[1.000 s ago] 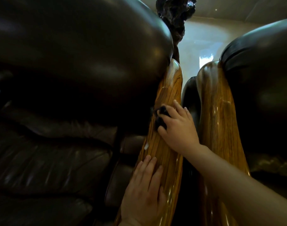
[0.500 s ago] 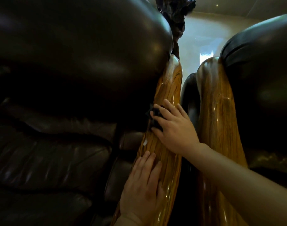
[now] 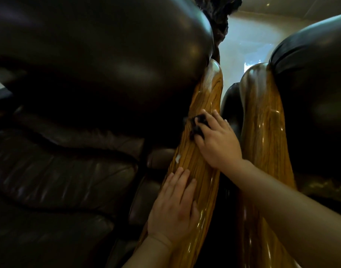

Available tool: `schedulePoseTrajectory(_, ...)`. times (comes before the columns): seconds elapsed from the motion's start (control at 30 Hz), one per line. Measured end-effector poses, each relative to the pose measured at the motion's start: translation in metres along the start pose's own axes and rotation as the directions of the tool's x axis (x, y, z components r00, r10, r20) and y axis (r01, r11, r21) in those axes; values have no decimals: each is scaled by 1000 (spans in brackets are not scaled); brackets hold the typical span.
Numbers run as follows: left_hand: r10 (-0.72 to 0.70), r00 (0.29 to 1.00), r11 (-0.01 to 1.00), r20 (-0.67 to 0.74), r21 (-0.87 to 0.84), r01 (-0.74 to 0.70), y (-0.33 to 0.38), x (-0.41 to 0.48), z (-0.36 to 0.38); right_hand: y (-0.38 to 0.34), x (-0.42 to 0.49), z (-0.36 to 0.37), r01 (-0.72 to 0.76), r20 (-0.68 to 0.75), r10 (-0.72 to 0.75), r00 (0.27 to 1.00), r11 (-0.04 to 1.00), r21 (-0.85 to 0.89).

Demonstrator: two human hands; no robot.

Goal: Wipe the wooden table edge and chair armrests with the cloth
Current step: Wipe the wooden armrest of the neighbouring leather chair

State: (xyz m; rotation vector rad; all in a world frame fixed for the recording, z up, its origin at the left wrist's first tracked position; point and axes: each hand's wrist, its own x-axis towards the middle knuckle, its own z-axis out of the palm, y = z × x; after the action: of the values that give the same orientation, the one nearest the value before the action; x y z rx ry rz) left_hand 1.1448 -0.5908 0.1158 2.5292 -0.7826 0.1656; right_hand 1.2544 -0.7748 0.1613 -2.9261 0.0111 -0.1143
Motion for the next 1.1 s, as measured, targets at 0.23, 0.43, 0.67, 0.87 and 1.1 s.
schedulePoseTrajectory(0.23, 120, 992, 993, -37, -3, -120, -1, -32, -2, -62, 7, -9, 102, 170, -106, 980, 994, 31)
schedulePoseTrajectory(0.43, 130, 990, 991, -60, 26, -129, -17, -93, 0, -63, -66, -4, 344, 206, -325, 923, 937, -62)
schedulePoseTrajectory(0.67, -15, 996, 1000, -88, -14, 14, -15, -94, -4, -16, -98, 4, 269, 85, -261, 962, 959, -92)
schedulePoseTrajectory(0.87, -28, 998, 1000, -57, -14, 27, -13, -94, -9, -52, -40, 3, -40, -48, 44, 998, 997, 68)
schedulePoseTrajectory(1.1, -36, 998, 999, -48, -33, 34, -17, -96, -7, -51, -59, -43, -16, -59, 242, 969, 298, 955)
